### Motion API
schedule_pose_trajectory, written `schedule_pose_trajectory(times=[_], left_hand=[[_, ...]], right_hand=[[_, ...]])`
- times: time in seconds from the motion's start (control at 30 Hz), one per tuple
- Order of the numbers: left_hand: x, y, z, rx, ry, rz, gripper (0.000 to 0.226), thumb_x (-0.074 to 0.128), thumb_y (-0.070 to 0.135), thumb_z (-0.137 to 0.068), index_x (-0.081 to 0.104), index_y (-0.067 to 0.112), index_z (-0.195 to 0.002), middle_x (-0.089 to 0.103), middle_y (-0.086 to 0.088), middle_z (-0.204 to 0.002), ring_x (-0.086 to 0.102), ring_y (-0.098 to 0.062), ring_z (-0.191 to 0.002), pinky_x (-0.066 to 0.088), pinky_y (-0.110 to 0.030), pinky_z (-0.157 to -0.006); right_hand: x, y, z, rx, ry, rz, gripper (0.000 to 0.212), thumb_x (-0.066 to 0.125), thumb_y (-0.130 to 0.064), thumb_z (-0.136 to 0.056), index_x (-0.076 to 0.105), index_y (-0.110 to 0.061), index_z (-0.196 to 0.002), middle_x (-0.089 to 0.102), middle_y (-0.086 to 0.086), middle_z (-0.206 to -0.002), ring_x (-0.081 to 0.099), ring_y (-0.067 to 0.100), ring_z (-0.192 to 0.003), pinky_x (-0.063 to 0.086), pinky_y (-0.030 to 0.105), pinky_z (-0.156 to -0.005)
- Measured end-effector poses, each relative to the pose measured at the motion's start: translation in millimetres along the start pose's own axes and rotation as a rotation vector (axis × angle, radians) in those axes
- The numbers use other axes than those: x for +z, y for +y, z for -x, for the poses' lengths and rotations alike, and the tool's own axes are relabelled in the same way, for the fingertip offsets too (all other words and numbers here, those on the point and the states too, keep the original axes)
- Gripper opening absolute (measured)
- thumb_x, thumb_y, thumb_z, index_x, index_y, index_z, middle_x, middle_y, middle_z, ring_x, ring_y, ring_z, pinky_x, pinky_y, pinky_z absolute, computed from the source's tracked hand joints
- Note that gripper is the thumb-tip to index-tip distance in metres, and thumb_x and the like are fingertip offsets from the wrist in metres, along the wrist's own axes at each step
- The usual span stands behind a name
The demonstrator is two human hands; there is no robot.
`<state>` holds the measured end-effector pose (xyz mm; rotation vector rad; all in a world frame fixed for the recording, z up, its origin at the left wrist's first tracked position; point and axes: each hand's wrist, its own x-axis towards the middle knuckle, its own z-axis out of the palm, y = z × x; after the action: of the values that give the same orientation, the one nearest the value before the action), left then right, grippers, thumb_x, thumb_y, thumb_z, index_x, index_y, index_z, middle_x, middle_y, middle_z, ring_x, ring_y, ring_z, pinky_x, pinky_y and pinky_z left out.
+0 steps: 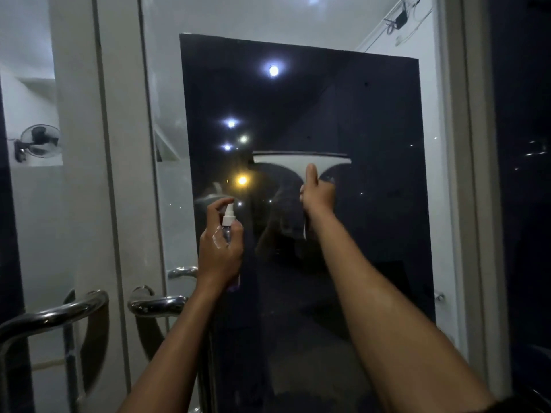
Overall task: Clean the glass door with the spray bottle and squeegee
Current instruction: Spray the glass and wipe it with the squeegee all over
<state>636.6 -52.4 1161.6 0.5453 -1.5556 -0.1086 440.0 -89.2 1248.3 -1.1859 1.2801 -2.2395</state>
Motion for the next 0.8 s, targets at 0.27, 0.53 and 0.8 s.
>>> schedule_pose_trajectory(times=[0.27, 0.53, 0.8], left_hand=[[43, 9, -22, 0.020, 0.009, 0.026, 0.033, 0.050, 0.014, -0.105, 0.043, 0.032, -0.132, 0.063, -0.010, -0.085, 0.064, -0.033, -0.066, 0.055, -0.058, -0.058], [99, 4, -5, -0.026, 0.012, -0.014, 0.035, 0.049, 0.012, -0.105, 0.040, 0.033, -0.132, 0.064, -0.012, -0.092, 0.067, -0.034, -0.073, 0.056, -0.059, -0.061], [142, 8, 15, -0.060, 0.059, -0.060, 0.037, 0.049, 0.012, -0.103, 0.045, 0.036, -0.130, 0.063, -0.007, -0.078, 0.061, -0.034, -0.060, 0.051, -0.054, -0.048]], right_hand=[[-8, 12, -40, 0.136, -0.067, 0.072, 0.061, 0.044, -0.064, -0.097, 0.063, -0.008, -0.082, 0.065, 0.010, -0.079, 0.062, 0.026, -0.070, 0.047, 0.035, -0.064], [-76, 150, 55, 0.221, -0.117, 0.143, 0.065, 0.044, -0.052, -0.102, 0.064, -0.005, -0.062, 0.063, 0.007, -0.061, 0.061, 0.025, -0.061, 0.041, 0.028, -0.054], [-148, 243, 126, 0.417, -0.263, 0.386, 0.062, 0.040, -0.054, -0.102, 0.059, -0.015, -0.058, 0.071, 0.008, -0.071, 0.067, 0.025, -0.076, 0.042, 0.029, -0.070]])
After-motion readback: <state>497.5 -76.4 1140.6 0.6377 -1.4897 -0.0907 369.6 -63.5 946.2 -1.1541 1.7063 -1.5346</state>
